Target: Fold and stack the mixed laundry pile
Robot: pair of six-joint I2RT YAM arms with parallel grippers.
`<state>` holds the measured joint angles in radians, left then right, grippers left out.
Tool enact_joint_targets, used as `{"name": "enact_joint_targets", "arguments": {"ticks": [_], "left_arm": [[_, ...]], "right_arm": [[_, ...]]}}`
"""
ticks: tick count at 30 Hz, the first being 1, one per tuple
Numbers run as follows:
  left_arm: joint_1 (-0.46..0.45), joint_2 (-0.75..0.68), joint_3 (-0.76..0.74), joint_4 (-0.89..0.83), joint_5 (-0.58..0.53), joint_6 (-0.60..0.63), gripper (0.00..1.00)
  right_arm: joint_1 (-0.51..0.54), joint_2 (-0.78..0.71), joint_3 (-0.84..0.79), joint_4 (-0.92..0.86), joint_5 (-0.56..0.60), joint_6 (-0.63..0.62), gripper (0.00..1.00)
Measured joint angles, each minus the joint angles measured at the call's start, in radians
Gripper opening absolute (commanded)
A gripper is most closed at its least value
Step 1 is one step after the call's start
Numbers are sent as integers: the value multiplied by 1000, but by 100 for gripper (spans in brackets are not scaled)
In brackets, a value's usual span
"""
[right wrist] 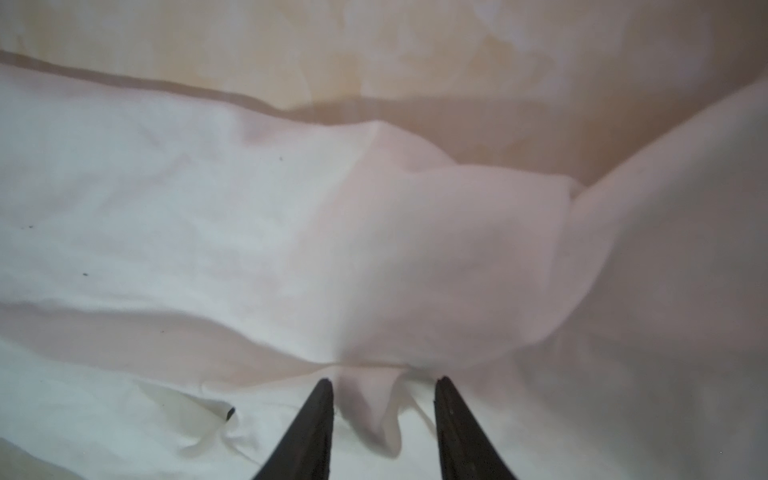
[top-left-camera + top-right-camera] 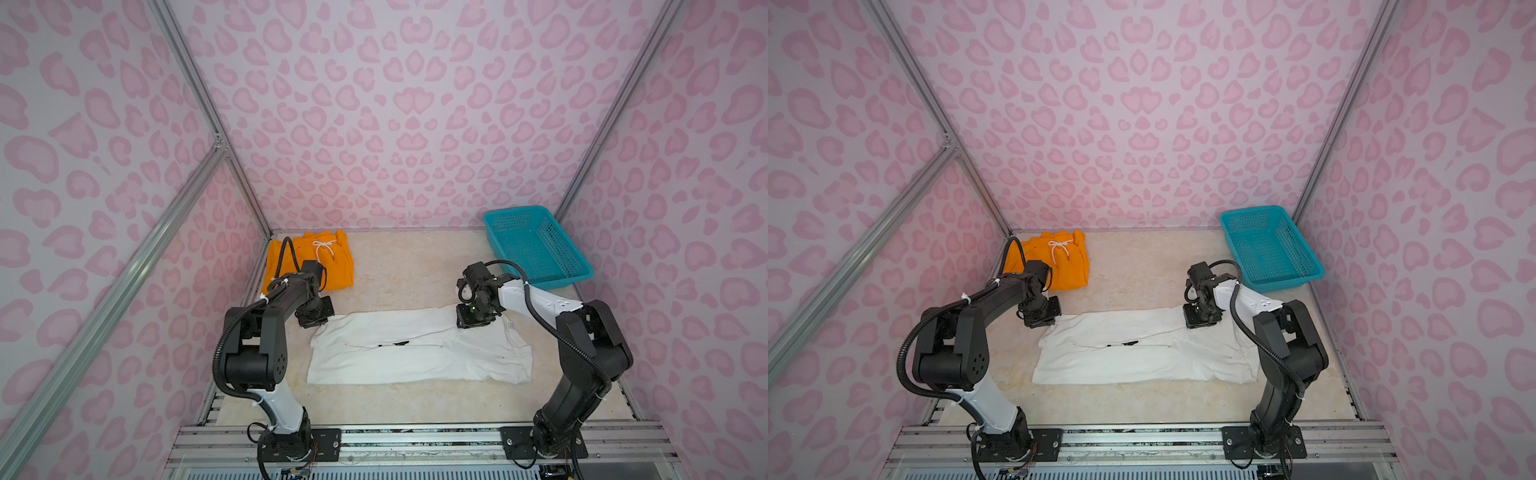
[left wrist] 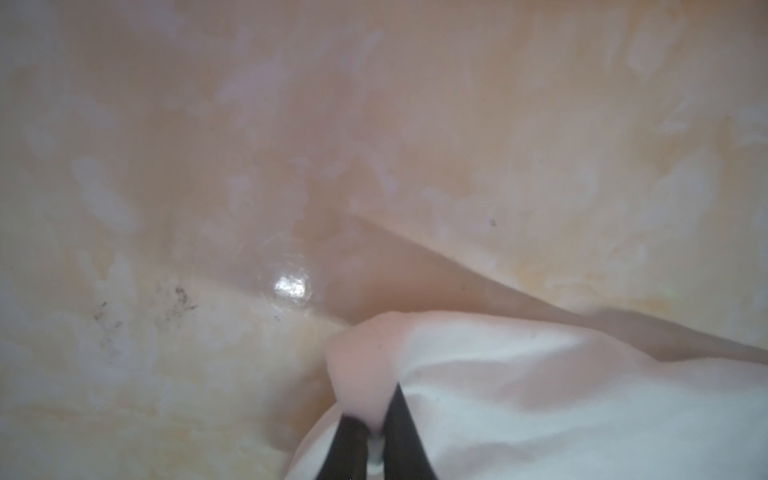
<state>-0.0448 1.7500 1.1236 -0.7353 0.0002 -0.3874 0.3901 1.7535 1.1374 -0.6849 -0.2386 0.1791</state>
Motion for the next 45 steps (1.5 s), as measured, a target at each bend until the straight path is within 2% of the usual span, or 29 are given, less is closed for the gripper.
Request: {"name": "enact_joint_targets", "arguments": {"ticks": [3,8,11,16,22,24,25,29,32,37,41,45], "left_arm": [[0,2,0,0,1,1,13],[0,9,9,-2,3,4,10],[0,13,15,-3,3,7,9],[0,23,31,-8,3,12,9],[1,26,47,-20,4,14,9],[1,26,49,-23,4,14,9],[1,26,49,-22,4,14,10],[1,26,49,-23,4,15,19],[1,26,53,-27,3,18,26],[3,28,100,-40,0,22,30],[3,35,129,-53,-2,23,24],[3,37,120,-56,-5,25,25]], "right_arm": [[-4,2,2,4,1,-12,37],[-6,16,-5,21,-52,-32,11],[-6,1,-12,25,-75,-35,1],[8,-105,-42,1,-85,-36,0],[122,-239,-122,-51,-105,2,0],[160,-253,-167,-59,-124,31,8],[174,-256,-191,-60,-132,49,15],[204,-250,-243,-82,-139,109,33],[203,-261,-211,-102,-134,124,41],[160,-284,-138,-92,-126,123,45],[47,-296,-130,-64,-37,138,46],[-61,-295,-149,-34,66,151,52]]}}
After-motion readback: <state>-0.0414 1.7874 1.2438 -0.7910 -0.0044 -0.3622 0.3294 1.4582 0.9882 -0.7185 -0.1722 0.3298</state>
